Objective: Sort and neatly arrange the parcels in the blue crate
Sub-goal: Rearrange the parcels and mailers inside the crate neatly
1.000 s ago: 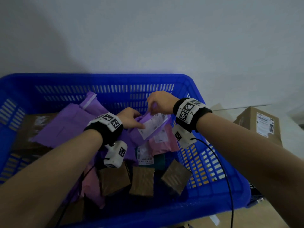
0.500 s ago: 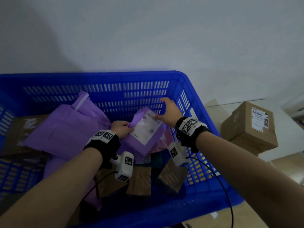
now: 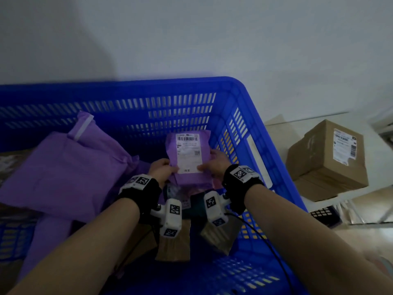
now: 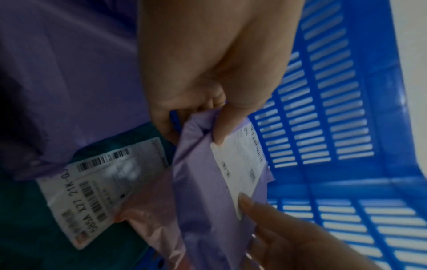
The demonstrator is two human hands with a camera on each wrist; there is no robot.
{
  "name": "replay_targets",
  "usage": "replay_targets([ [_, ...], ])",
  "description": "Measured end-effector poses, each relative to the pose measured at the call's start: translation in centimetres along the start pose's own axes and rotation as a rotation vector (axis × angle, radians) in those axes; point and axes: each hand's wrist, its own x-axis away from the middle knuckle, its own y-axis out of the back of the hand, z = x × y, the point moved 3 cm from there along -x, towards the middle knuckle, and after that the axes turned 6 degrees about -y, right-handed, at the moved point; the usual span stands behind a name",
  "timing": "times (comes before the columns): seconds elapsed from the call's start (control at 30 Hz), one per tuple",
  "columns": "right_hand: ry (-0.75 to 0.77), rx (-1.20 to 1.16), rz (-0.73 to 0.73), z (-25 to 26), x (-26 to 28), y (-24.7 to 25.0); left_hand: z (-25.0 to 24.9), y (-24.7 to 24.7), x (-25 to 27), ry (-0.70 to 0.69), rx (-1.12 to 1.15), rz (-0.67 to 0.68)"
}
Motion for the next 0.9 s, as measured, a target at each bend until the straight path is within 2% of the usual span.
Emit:
replay_targets([
  [0.13,-0.059,0.179,-0.052,-0.1,-0.3,1.2,1.2,-1.3,-0.9,-0.003,-0.189,0.057],
  [0.27,-0.072,0.309,-0.07,-0.3,-1.2,1.7,1.6,-1.6,-1.7,-0.026,-0.337,0.059],
  [0.6,-0.16,0.415,-0.061,-0.3,-1.8,1.8,1.4,-2.2,-1.3,0.002,-0.399,0.056],
  [0.67,-0.189,0.481,-0.057,0.1,-1.2,1.9,0.8,-1.9,-0.5,-0.036,-0.443,0.057],
  [0.8,-0.171,0.602,-0.034,1.3,0.3,2.2,-0.9,-1.3,1.3,-0.171,-0.693,0.109],
  [0.9,-0.199,0.658,0.023,1.8,2.1,2.5,-2.0,-1.6,3.0,-0.239,-0.825,0.227],
])
